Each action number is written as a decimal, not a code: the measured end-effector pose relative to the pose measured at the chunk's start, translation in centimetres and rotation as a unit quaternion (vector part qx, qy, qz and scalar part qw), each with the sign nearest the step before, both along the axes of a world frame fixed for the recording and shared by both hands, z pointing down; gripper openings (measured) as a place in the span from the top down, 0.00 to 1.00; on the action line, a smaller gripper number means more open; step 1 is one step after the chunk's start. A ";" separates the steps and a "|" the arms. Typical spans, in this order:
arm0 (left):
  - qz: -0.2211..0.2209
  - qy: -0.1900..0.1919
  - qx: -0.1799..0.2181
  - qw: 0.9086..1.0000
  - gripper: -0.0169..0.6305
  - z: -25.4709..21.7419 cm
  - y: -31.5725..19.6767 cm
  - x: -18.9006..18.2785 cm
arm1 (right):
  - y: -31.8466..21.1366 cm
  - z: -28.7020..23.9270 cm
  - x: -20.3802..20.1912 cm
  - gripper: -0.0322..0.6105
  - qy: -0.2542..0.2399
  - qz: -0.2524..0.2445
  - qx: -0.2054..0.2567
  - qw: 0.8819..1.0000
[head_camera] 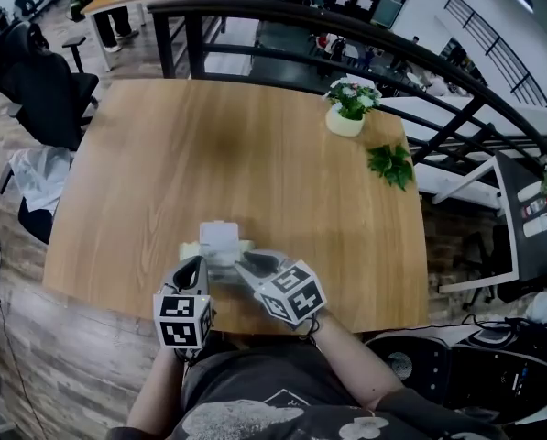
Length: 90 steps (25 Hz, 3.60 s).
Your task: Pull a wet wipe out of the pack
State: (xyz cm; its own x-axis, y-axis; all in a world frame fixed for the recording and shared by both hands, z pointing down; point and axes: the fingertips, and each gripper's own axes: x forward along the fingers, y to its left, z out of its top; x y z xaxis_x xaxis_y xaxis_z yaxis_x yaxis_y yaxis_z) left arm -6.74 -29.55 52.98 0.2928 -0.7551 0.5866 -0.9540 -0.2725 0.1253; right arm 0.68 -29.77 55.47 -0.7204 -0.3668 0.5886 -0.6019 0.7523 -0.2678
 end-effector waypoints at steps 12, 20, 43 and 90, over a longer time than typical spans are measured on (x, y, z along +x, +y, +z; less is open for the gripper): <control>-0.017 0.038 -0.015 0.999 0.95 0.2 -0.3 -0.8 | 0.0 2.1 -0.8 0.78 0.063 -0.027 -0.001 0.998; -0.016 0.039 -0.020 0.999 0.95 0.5 -0.5 -1.1 | -0.4 2.3 -0.5 0.88 0.081 -0.031 0.001 0.996; -0.028 0.030 -0.025 0.999 0.95 1.1 -0.5 -2.0 | -0.2 2.4 1.2 0.89 0.063 -0.001 -0.016 0.998; -0.024 0.004 -0.022 0.999 0.95 0.8 0.3 -2.0 | 0.0 2.5 4.2 0.89 0.073 0.024 -0.018 0.997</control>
State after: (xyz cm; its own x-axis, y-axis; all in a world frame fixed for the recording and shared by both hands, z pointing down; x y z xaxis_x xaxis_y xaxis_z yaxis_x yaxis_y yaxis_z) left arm -8.77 -29.30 53.77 0.2615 -0.7414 0.6180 -0.9647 -0.2209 0.1431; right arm 4.89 -29.75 58.02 -0.6077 -0.3754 0.6998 -0.6722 0.7124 -0.2015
